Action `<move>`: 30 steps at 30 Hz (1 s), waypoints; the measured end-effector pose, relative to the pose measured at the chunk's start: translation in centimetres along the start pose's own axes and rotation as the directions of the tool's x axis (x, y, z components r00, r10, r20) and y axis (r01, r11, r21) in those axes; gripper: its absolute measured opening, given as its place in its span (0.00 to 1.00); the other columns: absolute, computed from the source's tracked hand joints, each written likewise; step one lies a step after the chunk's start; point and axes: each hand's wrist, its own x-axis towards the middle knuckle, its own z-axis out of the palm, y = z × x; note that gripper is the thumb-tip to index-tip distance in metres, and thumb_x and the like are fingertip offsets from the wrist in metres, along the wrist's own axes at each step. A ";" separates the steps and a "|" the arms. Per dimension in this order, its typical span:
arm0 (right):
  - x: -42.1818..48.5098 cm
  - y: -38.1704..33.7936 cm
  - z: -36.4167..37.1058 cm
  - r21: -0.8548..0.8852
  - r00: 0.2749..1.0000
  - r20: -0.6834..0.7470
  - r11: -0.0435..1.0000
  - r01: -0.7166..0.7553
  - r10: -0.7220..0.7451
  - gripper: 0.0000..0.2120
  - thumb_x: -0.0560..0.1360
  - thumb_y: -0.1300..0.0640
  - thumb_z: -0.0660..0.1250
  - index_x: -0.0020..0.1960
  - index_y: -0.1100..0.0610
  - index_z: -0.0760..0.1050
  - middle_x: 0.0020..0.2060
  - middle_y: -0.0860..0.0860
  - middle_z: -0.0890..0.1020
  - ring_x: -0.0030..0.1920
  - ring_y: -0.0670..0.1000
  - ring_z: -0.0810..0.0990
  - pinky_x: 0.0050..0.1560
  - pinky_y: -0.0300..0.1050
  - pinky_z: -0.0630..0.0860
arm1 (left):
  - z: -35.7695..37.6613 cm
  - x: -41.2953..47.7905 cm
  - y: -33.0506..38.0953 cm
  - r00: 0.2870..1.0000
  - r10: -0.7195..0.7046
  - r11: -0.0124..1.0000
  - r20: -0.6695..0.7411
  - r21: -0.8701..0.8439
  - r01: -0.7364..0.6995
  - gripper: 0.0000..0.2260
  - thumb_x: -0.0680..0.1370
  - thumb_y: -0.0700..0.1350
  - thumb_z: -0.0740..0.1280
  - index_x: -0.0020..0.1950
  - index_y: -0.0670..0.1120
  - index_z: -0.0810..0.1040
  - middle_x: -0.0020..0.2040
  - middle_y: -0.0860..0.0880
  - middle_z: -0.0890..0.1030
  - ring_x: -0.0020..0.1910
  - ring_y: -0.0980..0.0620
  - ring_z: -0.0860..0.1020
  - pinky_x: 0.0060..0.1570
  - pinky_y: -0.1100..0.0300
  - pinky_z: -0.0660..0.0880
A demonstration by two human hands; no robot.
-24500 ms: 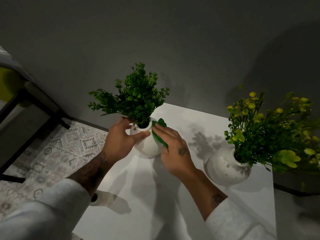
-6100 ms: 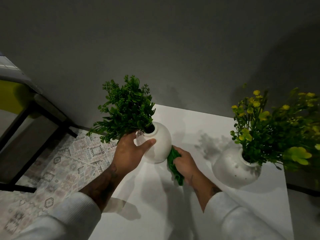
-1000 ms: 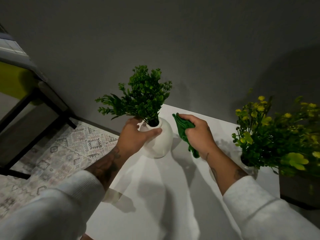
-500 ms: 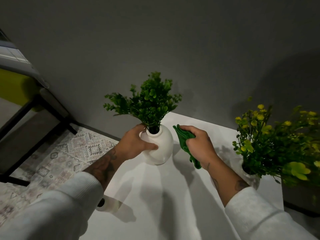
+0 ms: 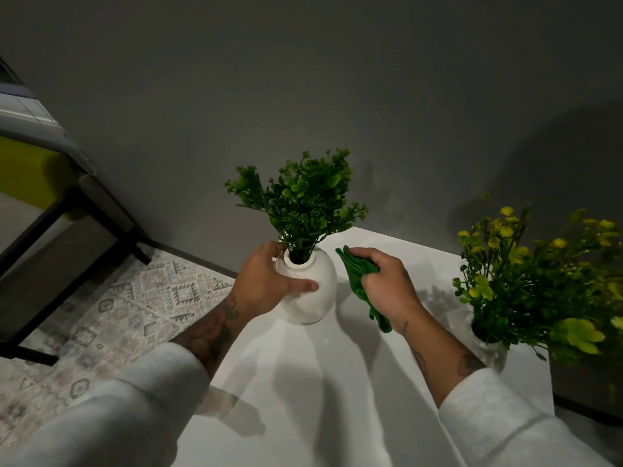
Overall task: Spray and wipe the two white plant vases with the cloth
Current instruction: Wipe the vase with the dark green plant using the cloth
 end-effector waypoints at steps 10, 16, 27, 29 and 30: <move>-0.3 0.5 -0.3 0.037 1.000 -0.023 0.999 -0.020 0.020 0.32 0.66 0.71 0.56 0.49 0.34 0.78 0.43 0.49 0.83 0.31 0.50 0.77 0.22 0.35 0.68 | 0.3 -0.9 0.6 0.999 0.046 0.996 -0.014 -0.071 -0.047 0.36 0.60 0.58 0.79 0.65 0.54 0.72 0.60 0.56 0.73 0.58 0.56 0.73 0.51 0.61 0.70; -0.3 0.8 -0.2 0.050 1.000 -0.020 0.999 -0.013 0.014 0.32 0.65 0.70 0.57 0.51 0.36 0.79 0.44 0.50 0.84 0.34 0.52 0.80 0.26 0.37 0.72 | 0.6 -1.4 1.9 0.968 0.142 0.990 -0.209 0.044 -0.136 0.22 0.61 0.60 0.78 0.47 0.51 0.78 0.47 0.56 0.76 0.47 0.56 0.74 0.40 0.65 0.69; -0.2 0.7 0.2 0.012 1.000 -0.004 1.000 0.020 -0.020 0.31 0.67 0.71 0.56 0.52 0.39 0.80 0.45 0.47 0.84 0.41 0.51 0.81 0.32 0.40 0.75 | -1.7 -0.6 2.2 0.987 0.143 0.990 -0.067 0.030 -0.141 0.14 0.62 0.52 0.80 0.42 0.58 0.79 0.41 0.61 0.79 0.39 0.60 0.77 0.32 0.70 0.70; -0.3 0.6 0.3 0.007 1.000 0.002 1.000 0.016 -0.016 0.31 0.67 0.71 0.56 0.52 0.38 0.80 0.44 0.47 0.83 0.38 0.51 0.81 0.29 0.40 0.74 | -2.1 -0.7 2.2 0.984 0.178 0.984 -0.020 0.020 -0.178 0.17 0.64 0.47 0.80 0.39 0.64 0.76 0.40 0.66 0.78 0.39 0.64 0.76 0.34 0.71 0.71; -0.3 0.7 0.4 0.002 1.000 0.008 1.000 0.003 -0.003 0.30 0.67 0.70 0.56 0.52 0.39 0.80 0.41 0.48 0.83 0.35 0.52 0.80 0.25 0.39 0.72 | -2.2 -0.8 2.0 0.984 0.177 0.984 -0.001 0.020 -0.177 0.18 0.65 0.45 0.79 0.39 0.65 0.75 0.40 0.66 0.78 0.39 0.67 0.75 0.34 0.72 0.70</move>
